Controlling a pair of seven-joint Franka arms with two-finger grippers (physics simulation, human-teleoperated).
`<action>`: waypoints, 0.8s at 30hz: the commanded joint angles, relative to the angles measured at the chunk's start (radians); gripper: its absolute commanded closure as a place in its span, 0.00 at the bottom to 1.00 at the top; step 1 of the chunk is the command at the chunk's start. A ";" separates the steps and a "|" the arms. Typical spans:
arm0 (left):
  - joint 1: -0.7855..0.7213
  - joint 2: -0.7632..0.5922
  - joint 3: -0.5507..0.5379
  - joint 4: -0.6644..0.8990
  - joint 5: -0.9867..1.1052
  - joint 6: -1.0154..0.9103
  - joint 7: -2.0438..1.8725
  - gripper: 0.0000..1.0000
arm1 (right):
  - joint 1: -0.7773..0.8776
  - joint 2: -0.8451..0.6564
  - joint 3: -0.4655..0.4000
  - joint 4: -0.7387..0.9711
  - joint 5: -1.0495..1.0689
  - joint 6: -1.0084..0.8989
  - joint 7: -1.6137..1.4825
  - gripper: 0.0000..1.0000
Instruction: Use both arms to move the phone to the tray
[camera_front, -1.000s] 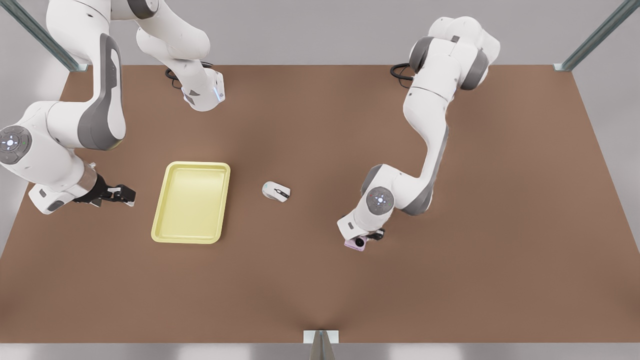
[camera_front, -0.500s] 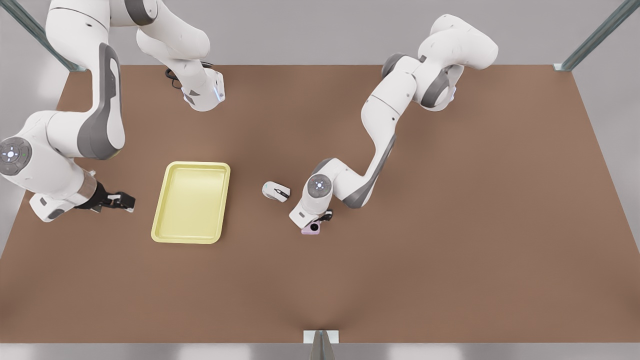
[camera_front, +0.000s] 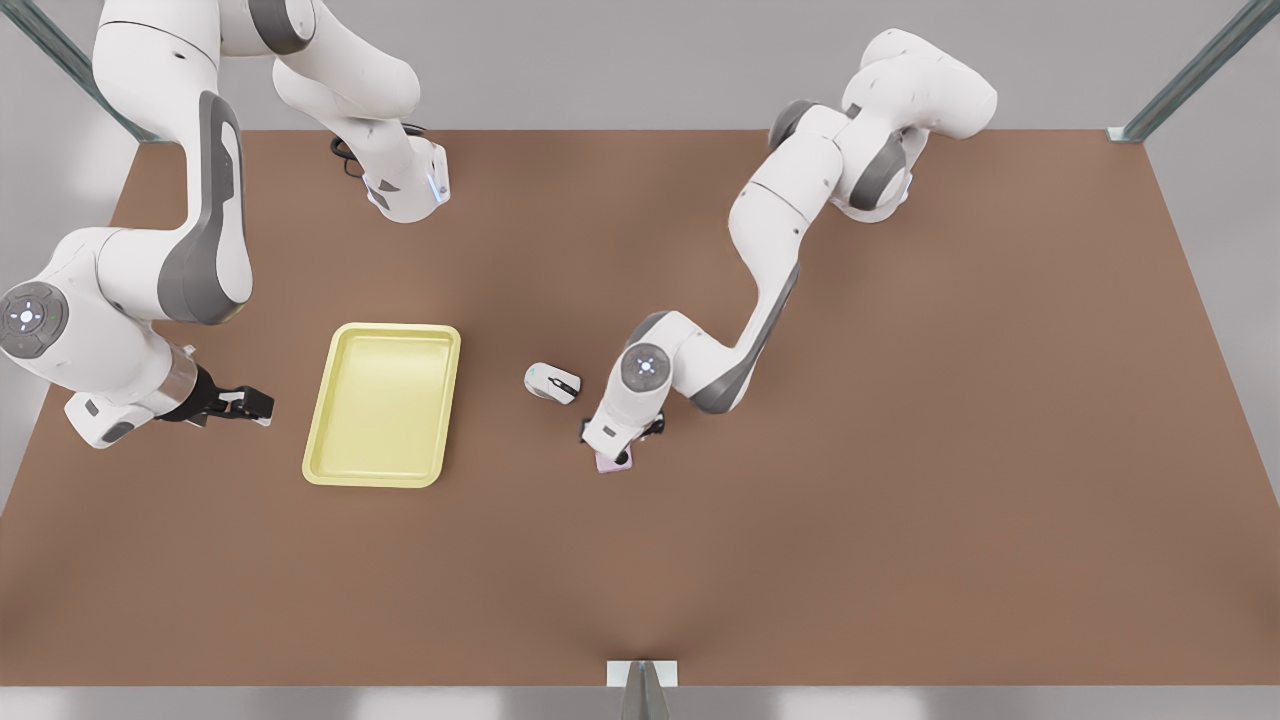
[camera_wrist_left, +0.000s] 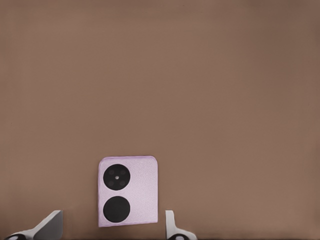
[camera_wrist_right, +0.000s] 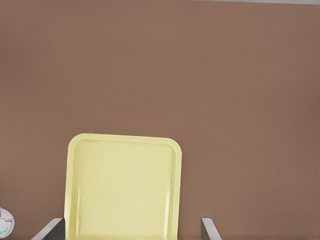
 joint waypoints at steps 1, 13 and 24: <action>0.032 -0.068 0.008 -0.002 0.005 -0.270 0.405 0.01 | 0.001 -0.002 0.000 0.001 0.001 -0.002 -0.005 0.00; 0.601 -0.460 0.212 -0.031 0.002 -0.894 1.132 0.00 | 0.202 0.062 0.107 -0.012 -0.013 0.113 0.216 0.00; 0.603 -0.743 0.186 -0.416 0.037 -0.739 1.034 0.00 | 0.601 0.555 0.035 0.346 -0.051 0.161 0.673 0.00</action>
